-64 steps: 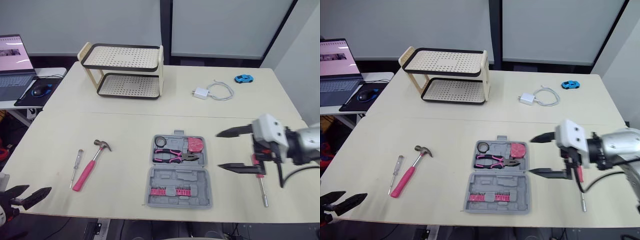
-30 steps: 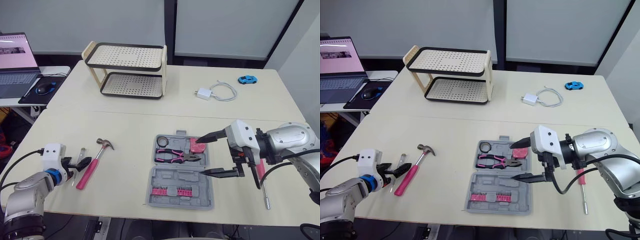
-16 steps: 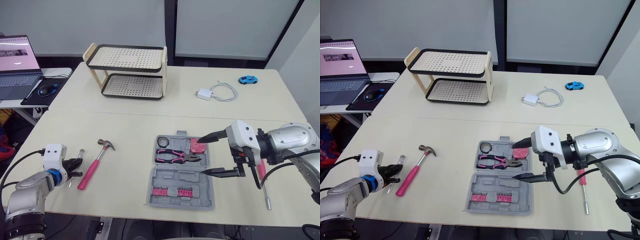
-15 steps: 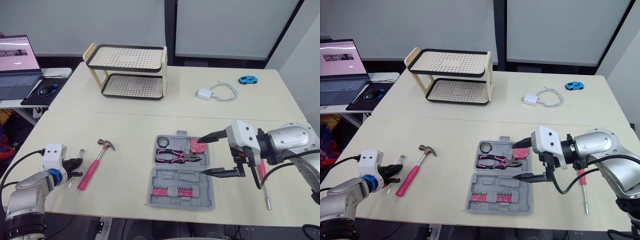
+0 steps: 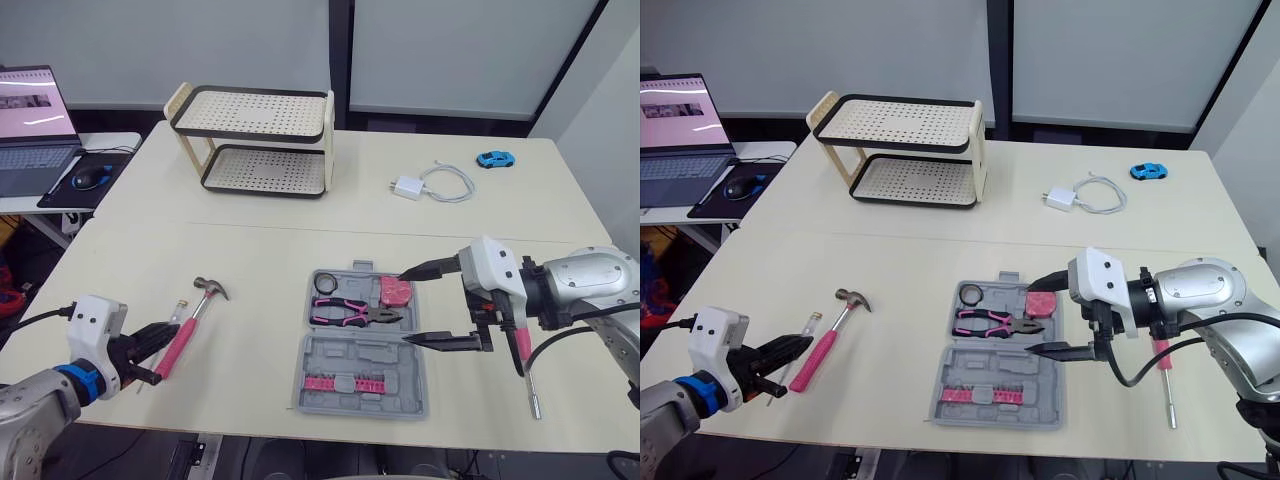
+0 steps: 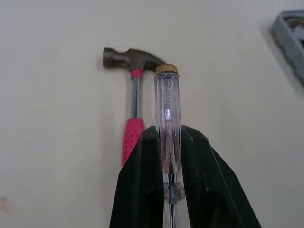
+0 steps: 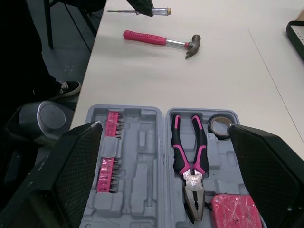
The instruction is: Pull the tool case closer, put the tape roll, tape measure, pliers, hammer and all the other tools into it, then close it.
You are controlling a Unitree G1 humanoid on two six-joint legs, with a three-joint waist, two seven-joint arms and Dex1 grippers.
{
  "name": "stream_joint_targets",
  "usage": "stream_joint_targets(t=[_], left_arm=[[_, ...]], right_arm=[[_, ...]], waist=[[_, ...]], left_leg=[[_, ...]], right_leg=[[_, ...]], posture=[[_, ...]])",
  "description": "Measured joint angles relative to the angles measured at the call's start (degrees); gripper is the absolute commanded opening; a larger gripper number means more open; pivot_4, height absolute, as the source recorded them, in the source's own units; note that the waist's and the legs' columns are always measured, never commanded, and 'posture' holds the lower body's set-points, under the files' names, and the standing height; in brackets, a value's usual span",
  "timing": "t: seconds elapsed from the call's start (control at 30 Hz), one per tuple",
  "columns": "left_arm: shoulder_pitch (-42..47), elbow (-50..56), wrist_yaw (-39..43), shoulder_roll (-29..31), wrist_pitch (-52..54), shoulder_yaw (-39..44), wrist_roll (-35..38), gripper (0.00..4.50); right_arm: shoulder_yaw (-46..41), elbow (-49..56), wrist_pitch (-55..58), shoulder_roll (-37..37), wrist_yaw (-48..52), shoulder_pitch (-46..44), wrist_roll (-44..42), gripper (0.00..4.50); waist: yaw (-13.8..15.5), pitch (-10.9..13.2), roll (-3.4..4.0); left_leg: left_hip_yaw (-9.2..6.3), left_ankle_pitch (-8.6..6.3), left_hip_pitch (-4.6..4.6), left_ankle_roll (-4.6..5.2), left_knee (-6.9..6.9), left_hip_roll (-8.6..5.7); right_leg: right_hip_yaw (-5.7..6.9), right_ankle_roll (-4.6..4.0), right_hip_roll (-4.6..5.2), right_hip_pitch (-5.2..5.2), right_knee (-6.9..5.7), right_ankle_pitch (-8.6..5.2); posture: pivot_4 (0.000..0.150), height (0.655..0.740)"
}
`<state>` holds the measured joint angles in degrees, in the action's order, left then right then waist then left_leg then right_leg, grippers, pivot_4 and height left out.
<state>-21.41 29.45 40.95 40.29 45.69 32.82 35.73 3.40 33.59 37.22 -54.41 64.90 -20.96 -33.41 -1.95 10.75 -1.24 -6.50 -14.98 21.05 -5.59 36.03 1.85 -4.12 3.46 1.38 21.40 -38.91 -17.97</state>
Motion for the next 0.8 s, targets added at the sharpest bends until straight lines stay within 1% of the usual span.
stream_joint_targets(t=[0.07, 0.17, 0.27, 0.43, 0.5, 0.6, 0.8], left_arm=[[-0.6, 4.3, -1.2, -0.5, 2.2, -0.7, 2.0, 0.21], [1.5, 8.9, -5.9, -2.8, 4.5, -7.1, 2.0, 0.21], [7.8, 10.3, -14.0, -8.3, 7.2, -19.7, -0.8, 0.21], [12.4, 7.9, -22.1, -12.3, 8.6, -28.8, -6.8, 0.21], [13.4, 6.9, -24.6, -13.3, 9.4, -30.6, -8.6, 0.21], [13.8, 6.8, -27.9, -14.2, 10.4, -30.8, -10.7, 0.21], [11.7, 6.8, -29.0, -13.4, 10.6, -30.1, -12.2, 0.21]], right_arm=[[0.0, 0.0, 0.2, -0.5, 0.1, 0.1, 0.0, 4.50], [0.0, 0.0, 0.5, -0.7, 0.4, 0.1, -0.2, 4.50], [0.1, 0.0, 1.0, -0.9, 0.6, -0.1, -0.9, 4.50], [0.1, 0.0, 1.9, -1.4, 0.7, -0.1, -1.5, 4.50], [0.1, 0.1, 2.2, -1.6, 0.9, -0.1, -1.6, 4.50], [0.1, 0.4, 2.4, -2.2, 1.1, 0.0, -1.7, 4.50], [0.1, 0.7, 3.1, -2.6, 1.0, 0.1, -2.0, 4.50]], waist=[[0.1, 0.0, 0.00], [0.1, 0.0, 0.00], [0.3, 0.0, -0.06], [0.0, 0.0, -0.04], [0.1, 0.0, -0.05], [0.1, 0.0, -0.05], [0.2, 0.0, -0.05]], left_leg=[[-0.02, 0.00, -0.01, 0.00, 0.00, 0.00], [-0.01, 0.00, 0.00, 0.00, 0.02, -0.02], [-0.05, 0.00, 0.02, 0.00, 0.03, -0.03], [-0.04, 0.00, 0.01, 0.01, 0.00, -0.03], [-0.05, 0.00, 0.02, 0.01, 0.02, -0.04], [-0.05, 0.00, 0.03, 0.01, 0.03, -0.04], [-0.05, 0.00, 0.03, 0.00, 0.03, -0.04]], right_leg=[[0.01, 0.00, -0.02, 0.00, 0.00, 0.00], [-0.01, 0.00, -0.02, -0.02, 0.02, 0.00], [0.01, 0.01, -0.04, -0.03, 0.02, 0.02], [-0.01, 0.00, -0.05, 0.00, 0.00, 0.02], [0.00, 0.00, -0.05, -0.01, 0.00, 0.02], [0.00, 0.00, -0.04, -0.01, 0.00, 0.02], [0.00, 0.00, -0.04, -0.01, 0.00, 0.02]], posture=[[0.150, 0.7350], [0.150, 0.7350], [0.150, 0.7350], [0.150, 0.7350], [0.150, 0.7350], [0.150, 0.7350], [0.150, 0.7350]])
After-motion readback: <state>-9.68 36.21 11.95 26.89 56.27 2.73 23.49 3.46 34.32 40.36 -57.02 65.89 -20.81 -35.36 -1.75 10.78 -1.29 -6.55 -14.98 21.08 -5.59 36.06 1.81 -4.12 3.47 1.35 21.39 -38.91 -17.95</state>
